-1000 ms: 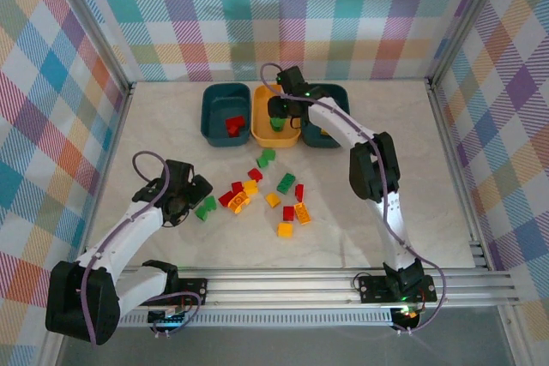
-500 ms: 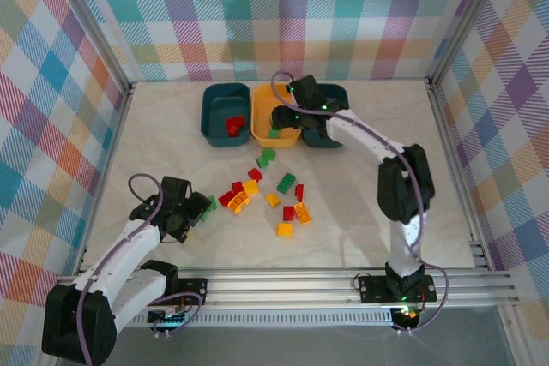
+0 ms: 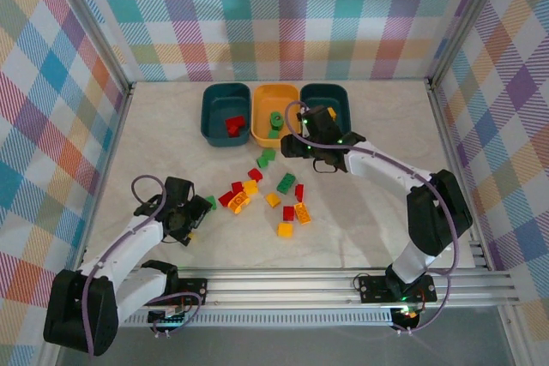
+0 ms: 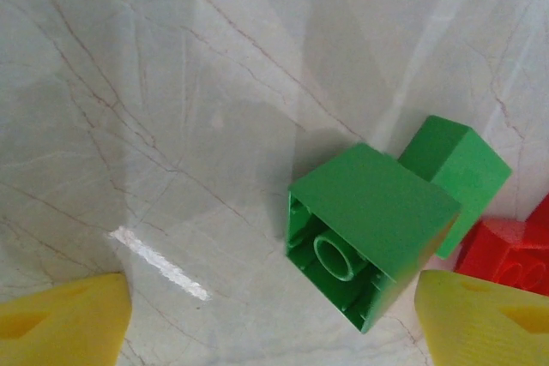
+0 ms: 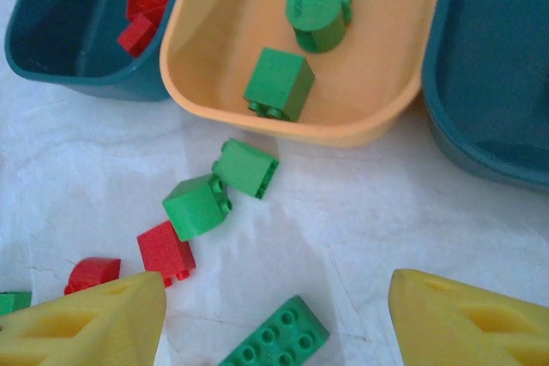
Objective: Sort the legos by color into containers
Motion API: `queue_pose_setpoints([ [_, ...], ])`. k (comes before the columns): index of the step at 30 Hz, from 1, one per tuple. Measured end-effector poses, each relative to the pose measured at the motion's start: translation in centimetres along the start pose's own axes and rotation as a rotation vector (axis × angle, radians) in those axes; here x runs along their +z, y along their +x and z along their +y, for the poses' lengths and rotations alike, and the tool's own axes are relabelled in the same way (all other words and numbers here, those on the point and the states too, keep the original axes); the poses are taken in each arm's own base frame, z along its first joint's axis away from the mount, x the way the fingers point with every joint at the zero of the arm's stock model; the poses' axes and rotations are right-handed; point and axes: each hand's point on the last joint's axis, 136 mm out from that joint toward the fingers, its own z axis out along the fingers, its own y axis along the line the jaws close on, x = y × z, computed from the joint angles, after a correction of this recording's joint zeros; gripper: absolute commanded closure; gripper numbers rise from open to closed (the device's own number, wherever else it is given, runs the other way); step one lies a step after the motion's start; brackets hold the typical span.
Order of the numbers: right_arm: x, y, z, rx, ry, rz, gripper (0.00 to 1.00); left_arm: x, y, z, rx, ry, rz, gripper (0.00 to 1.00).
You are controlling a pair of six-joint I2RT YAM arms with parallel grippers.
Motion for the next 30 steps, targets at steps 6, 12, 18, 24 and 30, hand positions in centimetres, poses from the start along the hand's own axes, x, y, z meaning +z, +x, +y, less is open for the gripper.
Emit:
queue_pose_setpoints([
  [6,-0.1,-0.1,0.2,0.016,-0.017,-0.017,0.31,0.5,-0.1,0.2,-0.005,-0.071,0.022,0.18],
  [12,0.2,1.3,-0.3,0.025,-0.014,0.012,0.31,0.9,-0.1,0.3,0.012,-0.144,0.049,0.18],
  [18,0.2,1.9,-0.4,0.04,-0.018,0.025,0.31,0.9,-0.2,0.0,0.043,-0.173,0.063,0.12],
  [24,-0.1,1.7,-0.2,0.04,-0.025,0.018,0.31,1.0,-0.3,-0.1,0.063,-0.194,0.075,0.13],
  [30,-0.1,1.7,-0.2,0.04,-0.025,0.019,0.31,1.5,-0.2,0.4,0.073,-0.255,0.101,0.22],
])
